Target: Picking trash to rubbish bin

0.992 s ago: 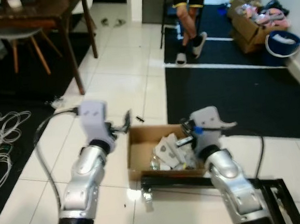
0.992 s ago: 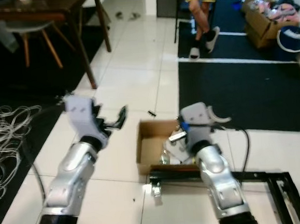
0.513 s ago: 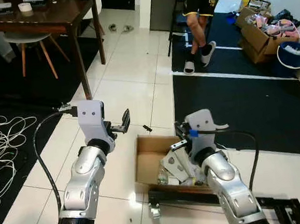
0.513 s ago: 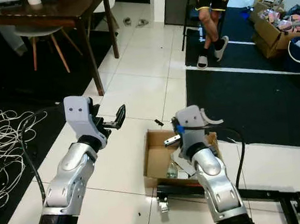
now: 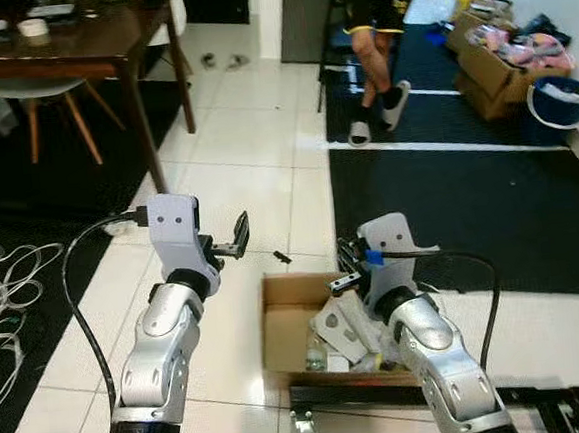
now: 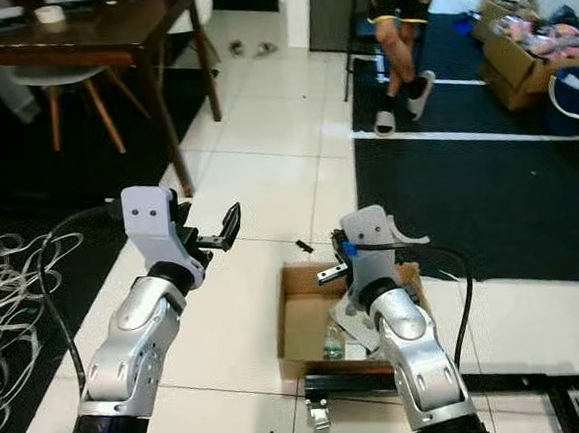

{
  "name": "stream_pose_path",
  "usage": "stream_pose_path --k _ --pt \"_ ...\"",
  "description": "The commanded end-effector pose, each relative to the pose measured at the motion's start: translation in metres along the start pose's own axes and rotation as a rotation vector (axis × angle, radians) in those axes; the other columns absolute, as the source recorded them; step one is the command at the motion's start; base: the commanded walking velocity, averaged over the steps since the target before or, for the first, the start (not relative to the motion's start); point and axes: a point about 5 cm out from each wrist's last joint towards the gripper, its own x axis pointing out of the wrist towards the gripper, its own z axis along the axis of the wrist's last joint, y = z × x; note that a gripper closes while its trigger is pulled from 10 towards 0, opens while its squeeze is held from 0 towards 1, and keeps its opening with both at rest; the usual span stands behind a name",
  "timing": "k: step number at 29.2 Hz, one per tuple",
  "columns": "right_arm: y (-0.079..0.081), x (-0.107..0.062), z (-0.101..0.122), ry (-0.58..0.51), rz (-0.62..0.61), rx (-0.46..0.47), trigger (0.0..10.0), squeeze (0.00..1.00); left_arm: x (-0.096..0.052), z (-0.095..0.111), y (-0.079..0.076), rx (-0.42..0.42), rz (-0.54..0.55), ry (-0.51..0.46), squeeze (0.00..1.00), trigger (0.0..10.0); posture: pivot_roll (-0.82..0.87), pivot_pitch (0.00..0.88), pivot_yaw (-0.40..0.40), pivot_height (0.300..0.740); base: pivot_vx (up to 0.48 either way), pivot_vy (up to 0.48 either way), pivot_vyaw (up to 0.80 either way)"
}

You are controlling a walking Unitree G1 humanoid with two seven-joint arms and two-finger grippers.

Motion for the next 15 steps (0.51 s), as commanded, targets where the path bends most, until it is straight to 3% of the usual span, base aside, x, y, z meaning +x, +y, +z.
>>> stream_pose_path --k 1,10,15 --pt "-0.0084 -0.0031 -0.0051 0.022 -0.032 -0.009 10.0 0.00 -0.0005 -0.0024 -0.0035 -0.003 -0.016 0.014 0.00 10.0 -0.03 0.120 -0.002 0.740 0.259 0.000 0.00" --pt "-0.0060 -0.0045 -0.0056 0.023 -0.024 -0.019 10.0 0.00 -0.0007 -0.0034 -0.0043 -0.004 -0.019 0.017 0.00 10.0 -0.03 0.120 -0.002 0.740 0.252 0.000 0.00" --pt "-0.0063 -0.0046 -0.0058 0.026 -0.024 -0.022 10.0 0.00 -0.0006 -0.0036 -0.0044 -0.003 -0.019 0.018 0.00 10.0 -0.03 0.127 -0.002 0.740 0.000 0.000 0.00"
